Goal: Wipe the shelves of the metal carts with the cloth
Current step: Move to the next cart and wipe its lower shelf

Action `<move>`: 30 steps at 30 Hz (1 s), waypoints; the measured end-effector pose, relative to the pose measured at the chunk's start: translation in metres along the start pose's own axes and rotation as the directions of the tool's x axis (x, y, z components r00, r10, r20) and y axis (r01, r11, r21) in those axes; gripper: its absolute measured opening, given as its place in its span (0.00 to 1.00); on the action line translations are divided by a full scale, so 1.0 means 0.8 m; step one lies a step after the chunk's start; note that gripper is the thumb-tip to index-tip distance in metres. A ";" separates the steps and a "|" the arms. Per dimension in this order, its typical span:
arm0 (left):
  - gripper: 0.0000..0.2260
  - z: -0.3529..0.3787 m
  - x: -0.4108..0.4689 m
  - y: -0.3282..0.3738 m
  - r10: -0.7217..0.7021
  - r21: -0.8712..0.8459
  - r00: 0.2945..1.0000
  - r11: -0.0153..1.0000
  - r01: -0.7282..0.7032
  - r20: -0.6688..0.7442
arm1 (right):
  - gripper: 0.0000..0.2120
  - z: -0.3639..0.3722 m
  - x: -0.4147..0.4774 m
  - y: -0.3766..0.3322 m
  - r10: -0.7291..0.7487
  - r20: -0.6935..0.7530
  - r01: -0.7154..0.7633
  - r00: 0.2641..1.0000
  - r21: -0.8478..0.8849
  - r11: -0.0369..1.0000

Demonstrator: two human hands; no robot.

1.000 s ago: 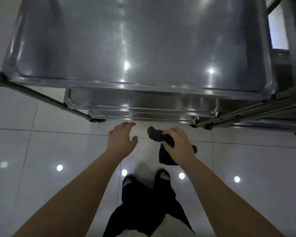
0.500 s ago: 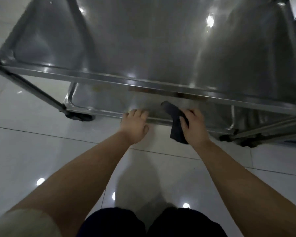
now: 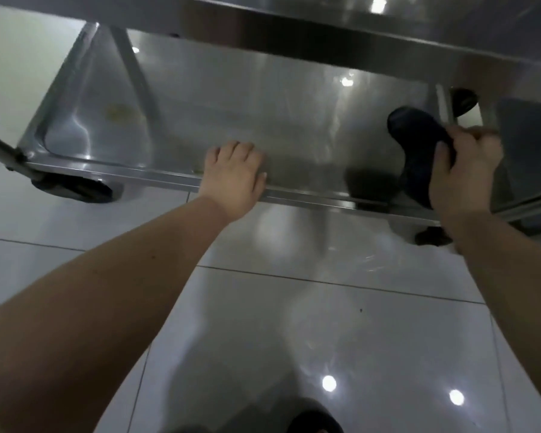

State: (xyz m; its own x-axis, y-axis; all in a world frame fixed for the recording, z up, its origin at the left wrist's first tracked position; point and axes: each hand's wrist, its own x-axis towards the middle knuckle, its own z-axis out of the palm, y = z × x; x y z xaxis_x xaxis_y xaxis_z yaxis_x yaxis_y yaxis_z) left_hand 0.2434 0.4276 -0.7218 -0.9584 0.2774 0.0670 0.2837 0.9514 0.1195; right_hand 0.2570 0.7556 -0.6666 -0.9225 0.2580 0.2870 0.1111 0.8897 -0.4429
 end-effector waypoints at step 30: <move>0.23 0.113 0.067 0.098 0.198 0.014 0.976 0.980 -0.197 -0.090 | 0.31 0.120 0.035 0.098 0.253 0.374 -0.045 0.892 -0.484 0.874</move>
State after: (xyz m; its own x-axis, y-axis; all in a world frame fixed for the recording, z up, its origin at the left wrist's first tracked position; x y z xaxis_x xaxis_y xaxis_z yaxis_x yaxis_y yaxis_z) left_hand 0.2119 0.5294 -0.7985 -0.8766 0.4469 0.1786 0.4669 0.8797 0.0903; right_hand 0.2047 0.7966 -0.7749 -0.9331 0.3146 -0.1742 0.3175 0.9482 0.0117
